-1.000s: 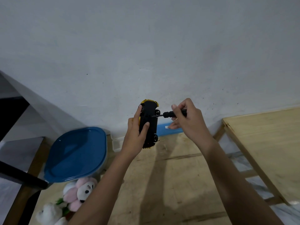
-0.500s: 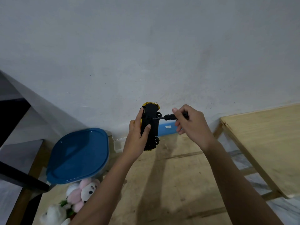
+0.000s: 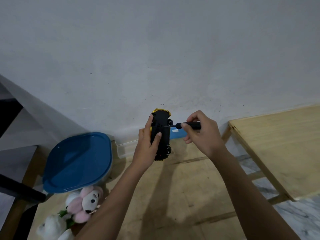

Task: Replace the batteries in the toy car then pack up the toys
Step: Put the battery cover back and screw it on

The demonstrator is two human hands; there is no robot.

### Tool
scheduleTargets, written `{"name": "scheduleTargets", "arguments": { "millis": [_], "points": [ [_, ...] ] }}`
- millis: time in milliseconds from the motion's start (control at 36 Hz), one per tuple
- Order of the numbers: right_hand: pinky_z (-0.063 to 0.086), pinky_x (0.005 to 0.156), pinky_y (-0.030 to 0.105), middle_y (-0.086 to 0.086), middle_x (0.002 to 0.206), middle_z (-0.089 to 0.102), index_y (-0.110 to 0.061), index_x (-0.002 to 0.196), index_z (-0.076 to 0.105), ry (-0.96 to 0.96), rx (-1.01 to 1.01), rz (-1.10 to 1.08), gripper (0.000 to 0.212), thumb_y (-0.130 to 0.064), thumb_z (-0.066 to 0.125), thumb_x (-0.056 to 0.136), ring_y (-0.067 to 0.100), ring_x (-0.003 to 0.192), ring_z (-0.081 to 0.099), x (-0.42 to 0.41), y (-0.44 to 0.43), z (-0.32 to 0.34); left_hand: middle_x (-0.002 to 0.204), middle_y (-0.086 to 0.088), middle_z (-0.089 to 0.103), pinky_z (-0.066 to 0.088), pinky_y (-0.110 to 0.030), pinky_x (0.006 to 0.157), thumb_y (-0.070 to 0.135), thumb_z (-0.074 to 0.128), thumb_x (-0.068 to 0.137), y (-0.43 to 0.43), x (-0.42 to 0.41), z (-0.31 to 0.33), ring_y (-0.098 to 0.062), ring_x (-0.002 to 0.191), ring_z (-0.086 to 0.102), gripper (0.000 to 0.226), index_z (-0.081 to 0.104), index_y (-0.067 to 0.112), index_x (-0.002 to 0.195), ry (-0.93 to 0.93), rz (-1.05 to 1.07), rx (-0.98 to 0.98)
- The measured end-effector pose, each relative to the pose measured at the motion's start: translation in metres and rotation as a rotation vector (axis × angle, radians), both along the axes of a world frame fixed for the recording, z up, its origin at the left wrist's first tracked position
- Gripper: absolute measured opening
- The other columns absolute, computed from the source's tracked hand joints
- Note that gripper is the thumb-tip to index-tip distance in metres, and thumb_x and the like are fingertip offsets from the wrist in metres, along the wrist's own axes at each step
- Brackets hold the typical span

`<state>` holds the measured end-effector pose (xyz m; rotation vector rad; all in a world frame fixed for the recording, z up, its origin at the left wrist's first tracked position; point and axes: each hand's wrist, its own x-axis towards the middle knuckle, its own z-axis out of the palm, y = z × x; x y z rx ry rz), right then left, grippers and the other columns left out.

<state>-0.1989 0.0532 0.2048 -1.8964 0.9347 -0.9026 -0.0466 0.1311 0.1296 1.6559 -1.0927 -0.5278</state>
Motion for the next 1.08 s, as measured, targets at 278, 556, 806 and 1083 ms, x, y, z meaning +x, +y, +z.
{"name": "scheduleTargets", "arguments": {
  "millis": [278, 556, 806, 1083],
  "points": [
    [0.051, 0.049, 0.018, 0.011, 0.068, 0.062, 0.0, 0.092, 0.048, -0.042, 0.049, -0.054, 0.026, -0.024, 0.057, 0.092, 0.011, 0.045, 0.061, -0.012, -0.01, 0.011, 0.12, 0.003, 0.039, 0.034, -0.009, 0.075, 0.033, 0.043, 0.099, -0.007, -0.018, 0.001, 0.025, 0.09, 0.041, 0.059, 0.01, 0.048, 0.145, 0.002, -0.012, 0.01],
    [0.059, 0.072, 0.039, 0.019, 0.087, 0.067, -0.001, 0.089, 0.049, -0.107, 0.275, -0.024, 0.027, -0.027, 0.058, 0.091, 0.019, 0.061, 0.071, -0.034, -0.041, 0.019, 0.121, 0.001, 0.039, 0.032, -0.004, 0.073, 0.031, 0.043, 0.099, -0.029, -0.044, 0.01, 0.025, 0.088, 0.042, 0.058, 0.01, 0.048, 0.145, -0.004, 0.033, 0.025],
    [0.056, 0.062, 0.019, 0.014, 0.085, 0.068, 0.003, 0.088, 0.056, -0.079, 0.219, 0.072, 0.017, -0.009, 0.068, 0.083, 0.007, 0.063, 0.069, -0.064, -0.076, 0.021, 0.118, 0.001, 0.04, 0.033, -0.005, 0.074, 0.031, 0.043, 0.099, -0.059, -0.069, 0.013, 0.021, 0.093, 0.042, 0.059, 0.01, 0.05, 0.143, -0.026, 0.086, 0.022],
    [0.054, 0.078, 0.03, 0.001, 0.095, 0.061, -0.017, 0.094, 0.053, 0.105, 0.0, 0.176, 0.025, -0.008, 0.069, 0.077, 0.016, 0.088, 0.064, -0.093, -0.116, 0.012, 0.114, -0.002, 0.042, 0.035, -0.01, 0.075, 0.031, 0.045, 0.098, -0.089, -0.099, 0.001, 0.005, 0.094, 0.046, 0.058, 0.012, 0.05, 0.143, -0.017, 0.122, 0.016]
  ]
}}
